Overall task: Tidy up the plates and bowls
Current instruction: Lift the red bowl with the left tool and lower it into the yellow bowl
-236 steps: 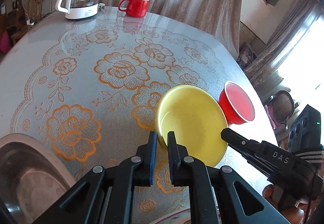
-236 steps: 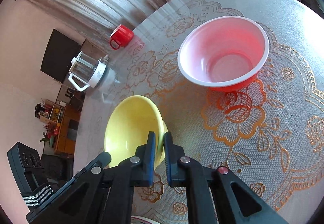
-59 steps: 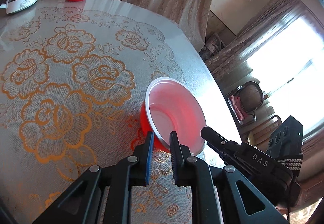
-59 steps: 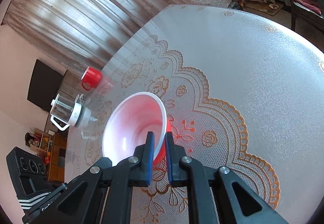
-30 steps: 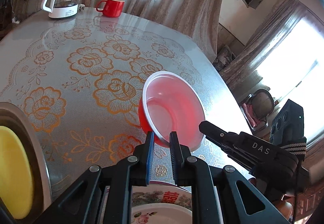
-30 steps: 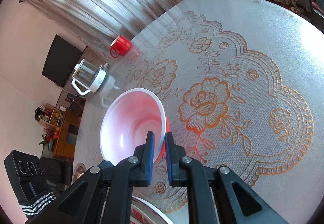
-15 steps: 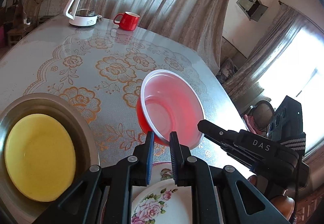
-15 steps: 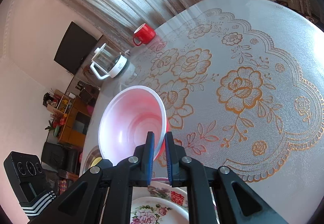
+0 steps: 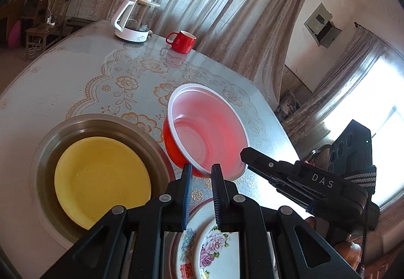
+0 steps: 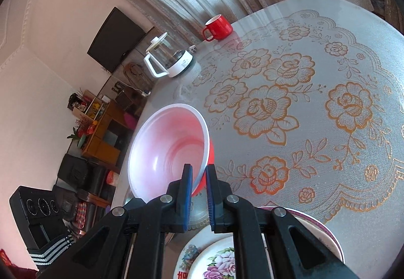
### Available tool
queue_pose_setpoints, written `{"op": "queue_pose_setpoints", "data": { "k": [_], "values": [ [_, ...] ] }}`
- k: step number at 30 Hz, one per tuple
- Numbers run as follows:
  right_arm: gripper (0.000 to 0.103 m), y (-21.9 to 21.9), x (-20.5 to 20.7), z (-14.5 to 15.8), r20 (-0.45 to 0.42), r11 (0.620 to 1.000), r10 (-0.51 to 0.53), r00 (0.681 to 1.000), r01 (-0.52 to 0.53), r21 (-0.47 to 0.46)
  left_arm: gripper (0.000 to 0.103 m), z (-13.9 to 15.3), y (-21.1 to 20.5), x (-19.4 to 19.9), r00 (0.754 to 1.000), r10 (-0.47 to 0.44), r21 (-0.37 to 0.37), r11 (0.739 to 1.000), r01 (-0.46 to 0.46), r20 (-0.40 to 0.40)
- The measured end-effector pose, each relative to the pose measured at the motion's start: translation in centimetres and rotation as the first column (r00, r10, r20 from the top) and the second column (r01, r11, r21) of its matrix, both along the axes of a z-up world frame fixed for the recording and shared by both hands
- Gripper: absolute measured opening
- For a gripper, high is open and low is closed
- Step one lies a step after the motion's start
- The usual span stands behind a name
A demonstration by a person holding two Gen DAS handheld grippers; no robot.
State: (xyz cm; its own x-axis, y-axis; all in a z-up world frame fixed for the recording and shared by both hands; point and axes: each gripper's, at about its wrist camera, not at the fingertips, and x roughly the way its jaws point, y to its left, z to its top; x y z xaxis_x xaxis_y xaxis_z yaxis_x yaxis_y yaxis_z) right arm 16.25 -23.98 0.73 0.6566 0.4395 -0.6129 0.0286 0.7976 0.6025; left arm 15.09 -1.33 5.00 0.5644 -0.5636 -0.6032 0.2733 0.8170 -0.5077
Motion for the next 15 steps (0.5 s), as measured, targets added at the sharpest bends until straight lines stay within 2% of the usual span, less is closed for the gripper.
{"op": "queue_pose_setpoints", "data": {
  "k": [9, 15],
  "values": [
    [0.009, 5.1, 0.7, 0.4, 0.012, 0.993, 0.116, 0.993, -0.116, 0.003, 0.015, -0.2, 5.4, -1.4, 0.997, 0.08, -0.023, 0.997, -0.08, -0.011],
    [0.009, 8.0, 0.7, -0.1, -0.007, 0.984, 0.177, 0.984, -0.177, -0.004, 0.015, -1.1, 7.6, -2.4, 0.992, 0.125, -0.024, 0.992, -0.126, -0.034]
  ]
}}
